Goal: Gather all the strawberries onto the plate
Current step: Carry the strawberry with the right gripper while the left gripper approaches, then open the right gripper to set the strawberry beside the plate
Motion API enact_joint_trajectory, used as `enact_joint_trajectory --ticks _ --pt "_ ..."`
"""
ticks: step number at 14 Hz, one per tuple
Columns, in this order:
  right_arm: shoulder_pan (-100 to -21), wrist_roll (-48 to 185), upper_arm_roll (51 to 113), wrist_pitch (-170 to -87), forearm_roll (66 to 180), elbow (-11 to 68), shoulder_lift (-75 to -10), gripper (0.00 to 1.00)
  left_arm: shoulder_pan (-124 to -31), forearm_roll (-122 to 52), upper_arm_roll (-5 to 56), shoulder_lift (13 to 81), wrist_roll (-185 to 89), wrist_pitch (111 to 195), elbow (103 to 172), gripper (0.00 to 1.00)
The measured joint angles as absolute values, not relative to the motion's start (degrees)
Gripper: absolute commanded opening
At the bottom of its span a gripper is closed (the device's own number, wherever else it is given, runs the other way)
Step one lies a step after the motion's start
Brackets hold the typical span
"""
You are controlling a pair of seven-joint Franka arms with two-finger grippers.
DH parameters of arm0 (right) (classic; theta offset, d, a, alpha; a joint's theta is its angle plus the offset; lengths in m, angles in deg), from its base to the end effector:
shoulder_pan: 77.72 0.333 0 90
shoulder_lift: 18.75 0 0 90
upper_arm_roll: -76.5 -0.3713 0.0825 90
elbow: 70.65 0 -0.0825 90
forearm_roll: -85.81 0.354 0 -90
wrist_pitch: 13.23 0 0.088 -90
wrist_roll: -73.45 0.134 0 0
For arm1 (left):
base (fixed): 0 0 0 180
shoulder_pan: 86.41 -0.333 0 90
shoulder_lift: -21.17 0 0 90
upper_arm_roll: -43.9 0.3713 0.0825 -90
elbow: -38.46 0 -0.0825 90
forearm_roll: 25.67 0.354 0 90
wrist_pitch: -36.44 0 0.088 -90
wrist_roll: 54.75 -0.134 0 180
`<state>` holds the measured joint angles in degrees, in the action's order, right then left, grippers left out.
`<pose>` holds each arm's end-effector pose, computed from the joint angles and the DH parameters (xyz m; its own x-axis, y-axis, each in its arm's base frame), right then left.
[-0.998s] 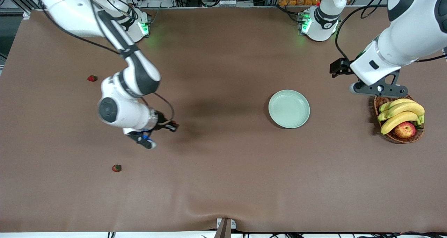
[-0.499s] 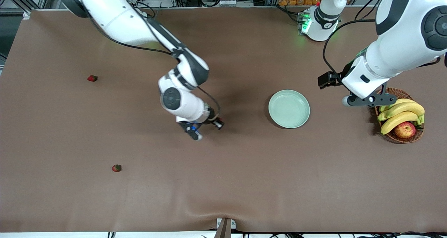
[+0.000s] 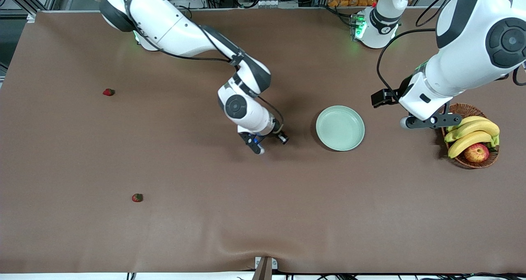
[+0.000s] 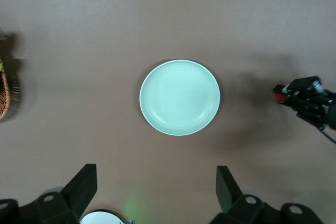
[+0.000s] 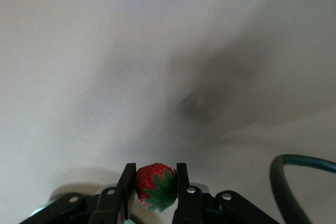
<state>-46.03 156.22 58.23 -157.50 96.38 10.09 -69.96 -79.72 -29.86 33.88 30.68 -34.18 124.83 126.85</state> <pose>0.5472 0.5521 0.2370 0.6456 -0.6791 -0.3493 -0.7616 -0.6058 -0.2301 0.5443 -0.1652 0.5739 0.9800 0.0664 -0.1877 0.0747 -0.9965 0.0375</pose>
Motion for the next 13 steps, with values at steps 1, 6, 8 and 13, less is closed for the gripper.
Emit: enact_joint_trajectory --ticks 1,6,8,13 --pt "-44.6 156.9 59.0 -157.9 96.4 10.0 -70.1 0.48 -79.8 -30.6 33.9 30.7 -34.2 125.2 127.1 1.0" --pt "-40.4 157.9 62.8 -158.1 96.3 10.0 -70.3 1.0 -80.2 -32.6 34.1 30.7 -31.9 128.4 129.4 1.0" --pt "-40.4 157.9 63.6 -158.1 96.0 9.9 -70.3 1.0 -80.2 -33.1 34.1 30.7 -28.1 131.4 131.2 1.0" --pt "-43.8 157.8 64.8 -150.7 96.0 6.4 -70.0 1.0 -79.9 -33.8 33.9 30.7 -23.7 137.7 136.5 1.0"
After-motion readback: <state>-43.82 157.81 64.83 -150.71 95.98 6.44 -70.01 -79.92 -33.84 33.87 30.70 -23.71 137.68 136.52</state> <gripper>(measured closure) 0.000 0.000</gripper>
